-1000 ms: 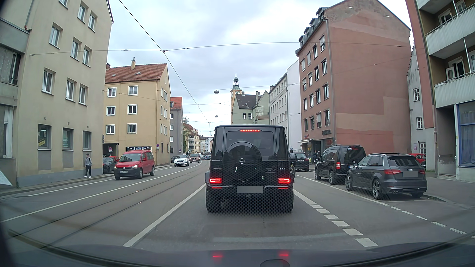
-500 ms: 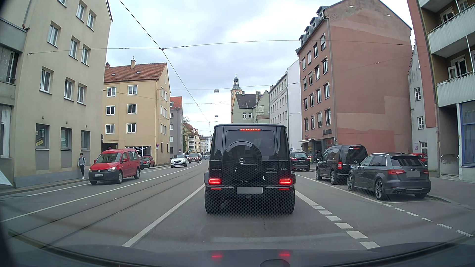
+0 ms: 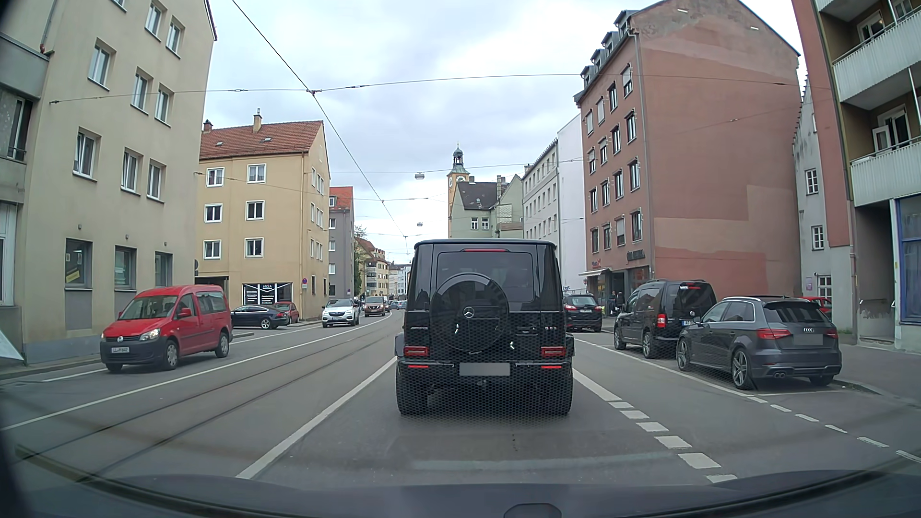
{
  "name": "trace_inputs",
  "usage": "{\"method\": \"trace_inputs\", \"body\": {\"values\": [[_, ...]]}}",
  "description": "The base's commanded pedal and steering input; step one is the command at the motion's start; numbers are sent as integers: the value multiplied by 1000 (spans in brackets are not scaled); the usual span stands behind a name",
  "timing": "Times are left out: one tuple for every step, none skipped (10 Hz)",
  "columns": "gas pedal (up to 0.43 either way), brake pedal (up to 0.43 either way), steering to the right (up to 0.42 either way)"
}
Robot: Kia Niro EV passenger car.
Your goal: Follow the waypoints while adhering to traffic rules and regulations
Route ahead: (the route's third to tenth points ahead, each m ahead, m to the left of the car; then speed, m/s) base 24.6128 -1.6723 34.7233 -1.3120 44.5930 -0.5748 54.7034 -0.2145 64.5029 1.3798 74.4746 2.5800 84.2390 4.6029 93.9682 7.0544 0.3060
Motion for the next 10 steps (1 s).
{"method": "trace_inputs", "body": {"values": [[0, 171, -11], [0, 165, -11], [0, 140, -11], [0, 98, -10], [0, 18, -11], [0, 0, -11], [0, 0, -10], [0, 0, -10], [0, 0, -11], [0, 0, -10]]}}
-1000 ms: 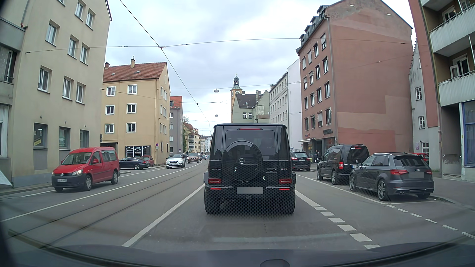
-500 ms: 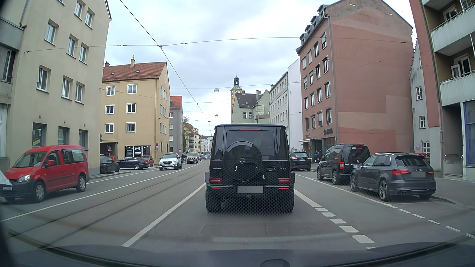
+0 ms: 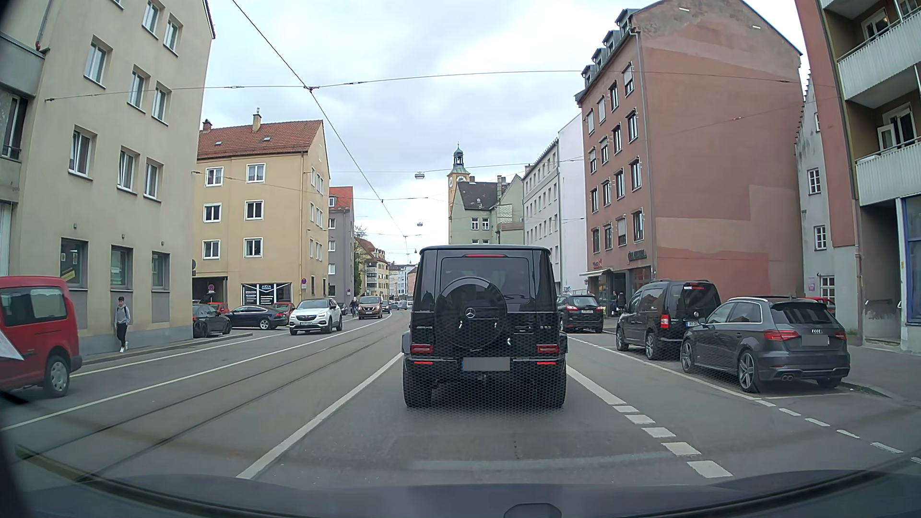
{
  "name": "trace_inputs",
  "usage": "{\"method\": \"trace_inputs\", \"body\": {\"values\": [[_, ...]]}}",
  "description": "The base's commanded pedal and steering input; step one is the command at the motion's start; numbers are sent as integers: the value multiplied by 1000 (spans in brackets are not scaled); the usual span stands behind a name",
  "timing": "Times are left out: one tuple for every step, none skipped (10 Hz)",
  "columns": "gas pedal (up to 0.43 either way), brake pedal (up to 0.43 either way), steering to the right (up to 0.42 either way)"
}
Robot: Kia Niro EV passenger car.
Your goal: Follow the waypoints while adhering to traffic rules and regulations
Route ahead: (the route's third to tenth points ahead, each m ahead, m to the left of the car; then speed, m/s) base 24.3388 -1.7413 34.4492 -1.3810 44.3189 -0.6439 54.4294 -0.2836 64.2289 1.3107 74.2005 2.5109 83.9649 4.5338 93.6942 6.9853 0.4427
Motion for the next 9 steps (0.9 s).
{"method": "trace_inputs", "body": {"values": [[0, 0, -11], [0, 0, -10], [118, 0, -10], [157, 0, -10], [177, 0, -10], [189, 0, -10], [189, 0, -10], [189, 0, -9], [197, 0, -9]]}}
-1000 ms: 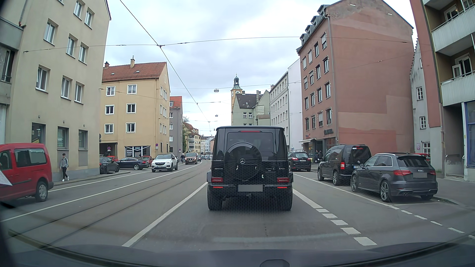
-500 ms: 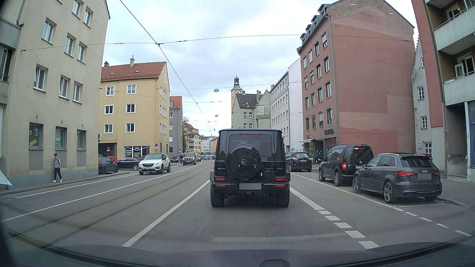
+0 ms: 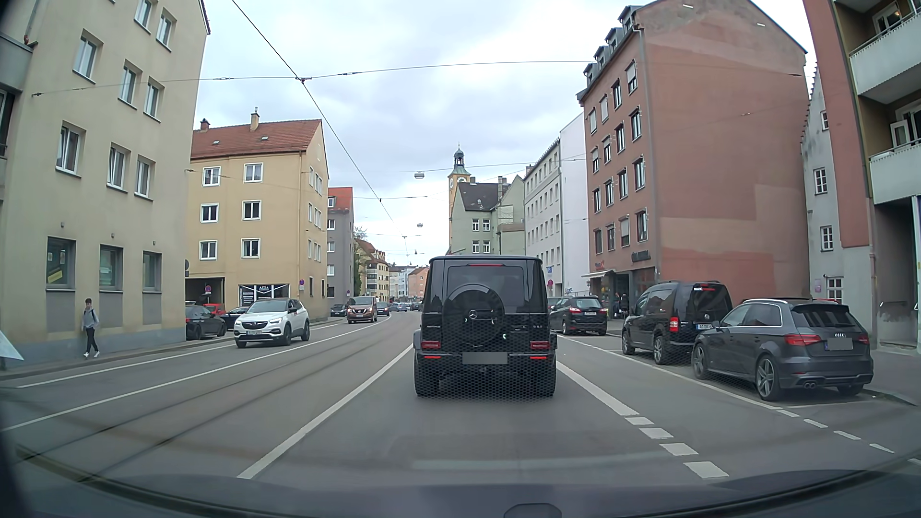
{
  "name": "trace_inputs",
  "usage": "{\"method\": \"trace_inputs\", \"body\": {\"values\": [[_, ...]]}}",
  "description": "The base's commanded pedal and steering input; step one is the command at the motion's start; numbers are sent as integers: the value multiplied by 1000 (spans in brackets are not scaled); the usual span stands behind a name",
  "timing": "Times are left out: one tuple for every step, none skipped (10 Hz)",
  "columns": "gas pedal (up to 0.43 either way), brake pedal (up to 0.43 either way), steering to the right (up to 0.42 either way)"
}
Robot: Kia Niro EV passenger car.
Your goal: Follow the waypoints while adhering to traffic rules and regulations
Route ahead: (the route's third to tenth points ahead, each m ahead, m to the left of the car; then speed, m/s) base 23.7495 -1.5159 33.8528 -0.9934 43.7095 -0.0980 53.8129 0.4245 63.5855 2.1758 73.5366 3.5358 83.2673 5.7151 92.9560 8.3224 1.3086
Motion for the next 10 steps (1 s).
{"method": "trace_inputs", "body": {"values": [[209, 0, -9], [228, 0, -9], [248, 0, -9], [248, 0, -8], [248, 0, -8], [248, 0, -8], [248, 0, -8], [248, 0, -7], [248, 0, -6], [248, 0, -5]]}}
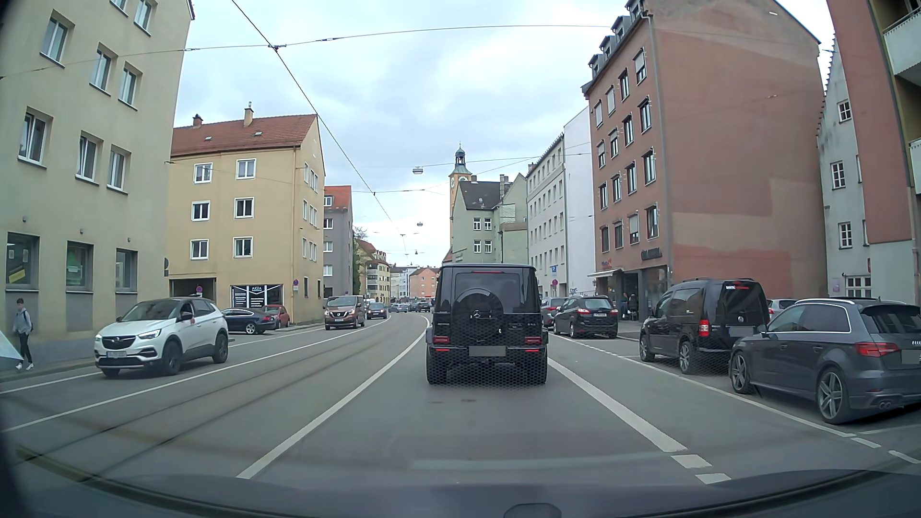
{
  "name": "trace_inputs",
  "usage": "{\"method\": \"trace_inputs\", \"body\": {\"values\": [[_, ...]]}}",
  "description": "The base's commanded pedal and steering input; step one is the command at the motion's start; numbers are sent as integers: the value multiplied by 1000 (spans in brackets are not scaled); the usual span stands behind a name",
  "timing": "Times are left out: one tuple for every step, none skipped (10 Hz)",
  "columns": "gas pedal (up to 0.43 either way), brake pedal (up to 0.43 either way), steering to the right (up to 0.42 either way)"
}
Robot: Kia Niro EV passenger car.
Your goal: Follow the waypoints while adhering to traffic rules and regulations
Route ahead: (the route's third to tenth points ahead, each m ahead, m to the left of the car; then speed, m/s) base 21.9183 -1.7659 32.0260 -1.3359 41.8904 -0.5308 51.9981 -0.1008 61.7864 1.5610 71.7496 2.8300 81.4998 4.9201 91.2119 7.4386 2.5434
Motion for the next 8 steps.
{"method": "trace_inputs", "body": {"values": [[260, 0, -5], [260, 0, -5], [268, 0, -5], [280, 0, -5], [287, 0, -5], [287, 0, -5], [287, 0, -5], [287, 0, -5]]}}
